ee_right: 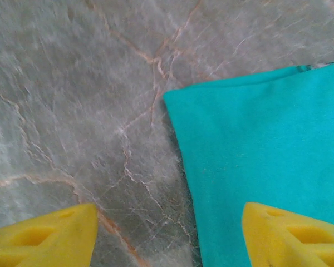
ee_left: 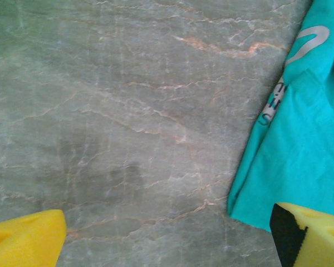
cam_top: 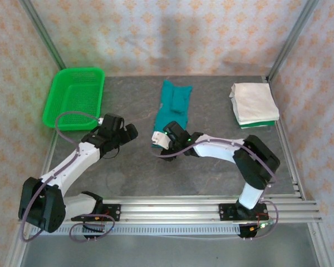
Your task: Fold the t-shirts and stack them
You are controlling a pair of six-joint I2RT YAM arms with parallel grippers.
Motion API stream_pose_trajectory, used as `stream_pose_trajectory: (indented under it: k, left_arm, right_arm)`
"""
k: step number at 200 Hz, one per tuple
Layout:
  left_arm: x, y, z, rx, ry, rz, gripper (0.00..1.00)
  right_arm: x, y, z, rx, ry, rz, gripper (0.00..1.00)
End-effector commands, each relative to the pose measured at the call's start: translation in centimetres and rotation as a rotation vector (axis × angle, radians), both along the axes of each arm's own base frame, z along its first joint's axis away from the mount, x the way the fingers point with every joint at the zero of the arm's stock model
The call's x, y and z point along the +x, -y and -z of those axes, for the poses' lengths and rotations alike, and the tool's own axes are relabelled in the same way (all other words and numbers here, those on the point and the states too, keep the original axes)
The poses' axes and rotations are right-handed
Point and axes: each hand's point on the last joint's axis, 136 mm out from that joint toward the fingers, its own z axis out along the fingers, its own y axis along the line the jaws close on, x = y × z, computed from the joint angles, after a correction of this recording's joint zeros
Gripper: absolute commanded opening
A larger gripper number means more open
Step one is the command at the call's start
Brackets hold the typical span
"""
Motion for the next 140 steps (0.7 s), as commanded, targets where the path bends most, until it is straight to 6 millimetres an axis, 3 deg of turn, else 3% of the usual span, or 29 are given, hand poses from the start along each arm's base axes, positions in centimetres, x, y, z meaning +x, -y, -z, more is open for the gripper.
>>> stream_pose_trajectory:
  k: [1, 42, 67, 99, 140]
  left_arm:
    - [-1.5, -1.9, 1.1, 0.071, -0.046, -0.022, 0.96]
    - [-1.7, -2.1, 1.7, 0.065, -0.056, -0.028, 0.96]
    - [-1.6, -2.1, 1.7, 0.07, -0.056, -0.028, 0.96]
    - [-1.4, -2.1, 1.7, 0.065, -0.054, -0.027, 0.96]
    - [-1.2, -2.0, 1.9, 0.065, -0.06, -0.027, 0.96]
  right_arm:
    - [0.6, 0.3, 0.9, -0.106, 0.011, -0.071, 0.65]
    - [2.7, 0.4, 2.1, -0.15, 0.012, -0.044, 0.53]
    - [3.6, 0.7, 1.8, -0.15, 0.021, -0.029, 0.52]
    - [3.8, 1.7, 2.6, -0.201, -0.003, -0.033, 0.52]
    - [3.5, 1.6, 3.7, -0.229, -0.039, -0.049, 0.5]
